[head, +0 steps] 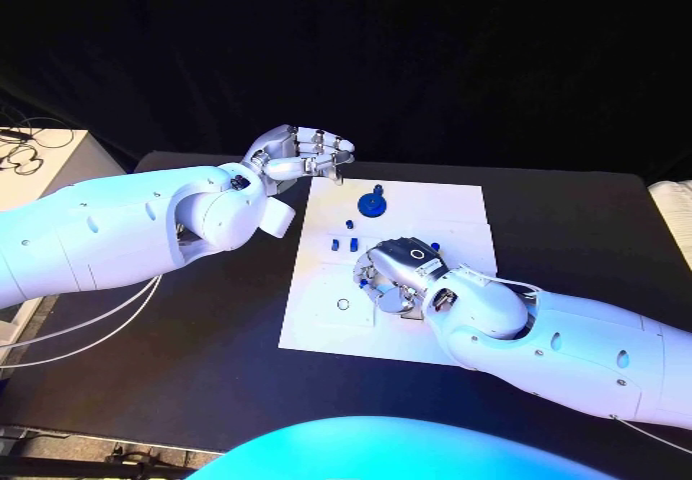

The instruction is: Assemble the parts on the task board

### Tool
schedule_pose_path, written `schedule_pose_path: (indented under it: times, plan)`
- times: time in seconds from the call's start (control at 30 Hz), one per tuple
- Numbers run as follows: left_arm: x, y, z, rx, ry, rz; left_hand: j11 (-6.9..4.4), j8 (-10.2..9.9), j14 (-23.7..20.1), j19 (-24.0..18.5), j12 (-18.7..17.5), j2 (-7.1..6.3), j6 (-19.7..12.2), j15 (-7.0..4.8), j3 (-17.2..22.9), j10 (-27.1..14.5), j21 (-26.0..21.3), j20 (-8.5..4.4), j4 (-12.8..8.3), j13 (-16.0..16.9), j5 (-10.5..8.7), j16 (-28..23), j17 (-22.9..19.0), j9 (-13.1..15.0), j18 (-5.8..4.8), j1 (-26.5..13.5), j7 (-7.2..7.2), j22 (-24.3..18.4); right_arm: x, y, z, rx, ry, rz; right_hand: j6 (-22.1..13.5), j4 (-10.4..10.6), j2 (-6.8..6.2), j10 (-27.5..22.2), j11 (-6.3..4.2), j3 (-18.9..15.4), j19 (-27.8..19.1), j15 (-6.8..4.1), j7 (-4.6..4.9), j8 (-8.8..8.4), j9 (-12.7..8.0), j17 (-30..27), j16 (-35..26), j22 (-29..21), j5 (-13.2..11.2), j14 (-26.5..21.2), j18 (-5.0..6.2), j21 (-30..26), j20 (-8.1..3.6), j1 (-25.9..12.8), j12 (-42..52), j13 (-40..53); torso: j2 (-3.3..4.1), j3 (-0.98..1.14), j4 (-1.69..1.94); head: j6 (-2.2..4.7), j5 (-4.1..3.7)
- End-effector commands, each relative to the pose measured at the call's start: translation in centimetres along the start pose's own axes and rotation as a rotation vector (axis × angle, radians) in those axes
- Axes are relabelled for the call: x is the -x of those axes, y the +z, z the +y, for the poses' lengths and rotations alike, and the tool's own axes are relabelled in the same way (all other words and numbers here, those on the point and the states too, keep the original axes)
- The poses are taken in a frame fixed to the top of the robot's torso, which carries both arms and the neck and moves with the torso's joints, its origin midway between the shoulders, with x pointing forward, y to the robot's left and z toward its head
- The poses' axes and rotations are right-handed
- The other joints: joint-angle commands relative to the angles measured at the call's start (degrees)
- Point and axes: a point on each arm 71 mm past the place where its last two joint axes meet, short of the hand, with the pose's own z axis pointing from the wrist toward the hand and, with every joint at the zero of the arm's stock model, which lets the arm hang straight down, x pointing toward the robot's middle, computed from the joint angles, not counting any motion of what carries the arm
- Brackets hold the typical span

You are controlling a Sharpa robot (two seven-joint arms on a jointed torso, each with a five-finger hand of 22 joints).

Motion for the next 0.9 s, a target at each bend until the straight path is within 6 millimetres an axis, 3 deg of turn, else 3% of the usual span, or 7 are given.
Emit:
schedule_pose_path:
  times: [0.03, 0.3, 0.47, 0.53, 0.6, 0.73, 0.9]
  plan:
    - [-0.2, 0.1, -0.2, -0.01, -0.011, 0.015, 0.25, -0.31, -0.38, -0.02, -0.35, 0.08, 0.21, 0.08, -0.04, 0.12, -0.34, 0.24, -0.23, -0.09, 0.15, -0.35, 0.0, -0.1, 0.54, -0.09, 0.24, -0.1, -0.8, -0.2, 0.0, 0.014, -0.026, 0.064, -0.32, 0.23, -0.28, 0.44, -0.93, -0.71, -0.36, -0.11, 0.31, 0.39, 0.05, -0.05, 0.38, 2.64, -0.01, 2.32, -0.55, -0.38, 0.3, -1.22, -0.43, -0.07, -0.06, -0.03, -0.07, -0.1, -0.01]
    - [-0.1, 0.0, -0.2, -0.008, -0.01, 0.012, 0.25, -0.31, -0.38, -0.02, -0.35, 0.08, 0.21, 0.08, -0.04, 0.12, -0.34, 0.24, -0.23, -0.09, 0.15, -0.35, 0.0, -0.1, 0.54, -0.09, 0.24, -0.1, -0.7, -0.4, -0.4, 0.008, -0.017, 0.047, -1.46, 0.96, -1.58, -2.71, -0.23, -1.88, -1.0, 0.49, 0.64, 0.02, 0.32, -0.03, 0.84, 1.87, 0.11, 2.23, -0.32, -1.47, 0.79, -2.88, -0.58, -0.64, -0.07, 0.01, 0.02, 0.02, -0.26]
    - [0.0, 0.0, -0.2, -0.006, -0.01, 0.012, 0.25, -0.34, -0.4, -0.04, -0.42, 0.12, 0.22, 0.08, -0.04, 0.17, -0.38, 0.26, -0.26, -0.09, 0.15, -0.38, 0.02, -0.11, 0.55, -0.07, 0.26, -0.11, -0.5, -0.5, -0.6, 0.0, -0.004, 0.011, -3.96, 1.34, -3.58, -8.83, 1.22, -1.93, -3.74, 1.75, 1.6, -1.4, -0.07, -1.81, 0.11, -2.08, 0.18, 1.4, 0.75, -6.25, 1.89, -3.66, -0.5, -1.67, -0.07, -0.01, 0.08, 0.06, -0.38]
    - [0.0, 0.0, -0.2, -0.005, -0.01, 0.012, 0.25, -0.34, -0.4, -0.04, -0.42, 0.12, 0.22, 0.08, -0.04, 0.17, -0.38, 0.26, -0.26, -0.09, 0.15, -0.38, 0.02, -0.11, 0.55, -0.07, 0.26, -0.11, -0.3, -0.6, -0.6, -0.002, 0.005, -0.01, -6.29, 1.36, -4.45, -13.09, 1.85, -3.04, -7.2, 2.38, 1.95, -2.86, -0.57, -6.26, -2.75, -6.67, 0.14, -0.84, 1.99, -11.95, 2.51, -3.37, -0.21, -2.13, -0.07, -0.01, 0.05, 0.14, -0.37]
    - [0.1, 0.0, -0.1, -0.004, -0.01, 0.011, 0.25, -0.34, -0.4, -0.04, -0.42, 0.12, 0.22, 0.08, -0.04, 0.17, -0.38, 0.26, -0.26, -0.09, 0.15, -0.38, 0.02, -0.11, 0.55, -0.07, 0.26, -0.11, -0.1, -0.7, -0.7, -0.004, 0.015, -0.031, -6.81, 1.44, -4.56, -14.5, 2.07, -4.15, -8.09, 2.58, 1.98, -3.29, -0.71, -7.4, -3.29, -7.77, 0.19, -1.55, 2.29, -13.46, 2.78, -2.97, 0.16, -2.05, -0.07, -0.01, 0.01, 0.24, -0.37]
    - [0.1, 0.0, -0.1, -0.003, -0.011, 0.01, 0.26, -0.37, -0.41, -0.04, -0.46, 0.11, 0.2, 0.08, -0.05, 0.16, -0.39, 0.26, -0.27, -0.1, 0.15, -0.39, 0.02, -0.11, 0.55, -0.08, 0.27, -0.11, 0.2, -1.0, -0.7, -0.007, 0.031, -0.064, -8.52, 2.68, -3.75, -19.37, 3.04, -10.73, -10.79, 3.33, 1.19, -4.97, -1.41, -11.02, -4.63, -11.38, 0.61, -3.92, 3.16, -18.45, 3.71, -0.51, 2.03, -1.83, -0.07, -0.01, 0.02, 0.4, -0.48]
    - [0.2, 0.0, -0.1, -0.001, -0.012, 0.008, 0.28, -0.4, -0.43, -0.05, -0.5, 0.09, 0.16, 0.09, -0.06, 0.14, -0.41, 0.27, -0.27, -0.11, 0.15, -0.4, 0.03, -0.13, 0.55, -0.08, 0.29, -0.12, 0.9, -1.8, -0.9, -0.016, 0.045, -0.086, -8.55, 3.4, -3.52, -20.41, 3.08, -12.68, -10.83, 3.49, 1.17, -5.42, -1.66, -11.56, -4.4, -11.58, 0.68, -4.21, 3.27, -18.92, 3.77, 0.65, 3.36, -1.71, -0.1, -0.03, 0.0, 0.58, -0.69]
